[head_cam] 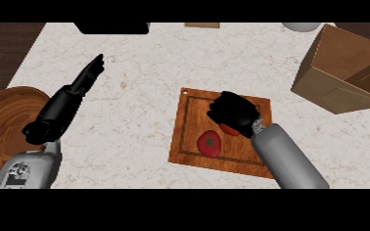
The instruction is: Pick the bell pepper from the cutting board and place it in the cardboard box
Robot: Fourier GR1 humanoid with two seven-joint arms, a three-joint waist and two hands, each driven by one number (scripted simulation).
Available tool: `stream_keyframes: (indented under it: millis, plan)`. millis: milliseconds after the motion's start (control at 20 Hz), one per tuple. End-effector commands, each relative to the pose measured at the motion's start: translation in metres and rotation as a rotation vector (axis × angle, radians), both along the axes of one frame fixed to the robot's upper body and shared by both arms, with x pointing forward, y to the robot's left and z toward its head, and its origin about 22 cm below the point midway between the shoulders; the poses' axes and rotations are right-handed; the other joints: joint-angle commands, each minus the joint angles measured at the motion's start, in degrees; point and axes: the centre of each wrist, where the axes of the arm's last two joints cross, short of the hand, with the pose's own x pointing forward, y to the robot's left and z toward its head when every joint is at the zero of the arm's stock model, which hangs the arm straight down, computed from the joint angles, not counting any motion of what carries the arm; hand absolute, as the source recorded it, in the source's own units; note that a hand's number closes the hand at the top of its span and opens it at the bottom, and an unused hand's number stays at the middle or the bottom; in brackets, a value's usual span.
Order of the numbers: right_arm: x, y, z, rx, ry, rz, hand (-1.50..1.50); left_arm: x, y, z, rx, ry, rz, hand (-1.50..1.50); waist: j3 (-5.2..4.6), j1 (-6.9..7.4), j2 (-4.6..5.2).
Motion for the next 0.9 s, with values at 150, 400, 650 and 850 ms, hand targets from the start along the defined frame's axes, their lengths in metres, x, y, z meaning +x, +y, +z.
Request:
stream_keyframes:
  millis: [150, 400, 650, 850]
  plan:
    - [-0.025, -0.004, -0.011, 0.292, 0.164, -0.218, 1.50, 0.000, 0.000, -0.002, -0.030, 0.008, 0.033, 0.00, 0.19, -1.22, -0.13]
    - [-0.041, -0.018, 0.033, 0.383, -0.023, -0.164, 1.50, -0.001, -0.003, -0.017, -0.003, 0.014, 0.015, 0.00, 0.17, -0.94, -0.03]
    - [-0.061, -0.011, 0.101, 0.447, -0.135, -0.154, 1.50, 0.003, -0.016, -0.012, -0.005, 0.027, 0.012, 0.00, 0.16, -0.91, -0.05]
    - [-0.058, -0.047, 0.139, 0.585, -0.204, -0.361, 1.50, 0.001, 0.009, 0.000, 0.016, 0.017, 0.014, 0.00, 0.16, -0.99, -0.23]
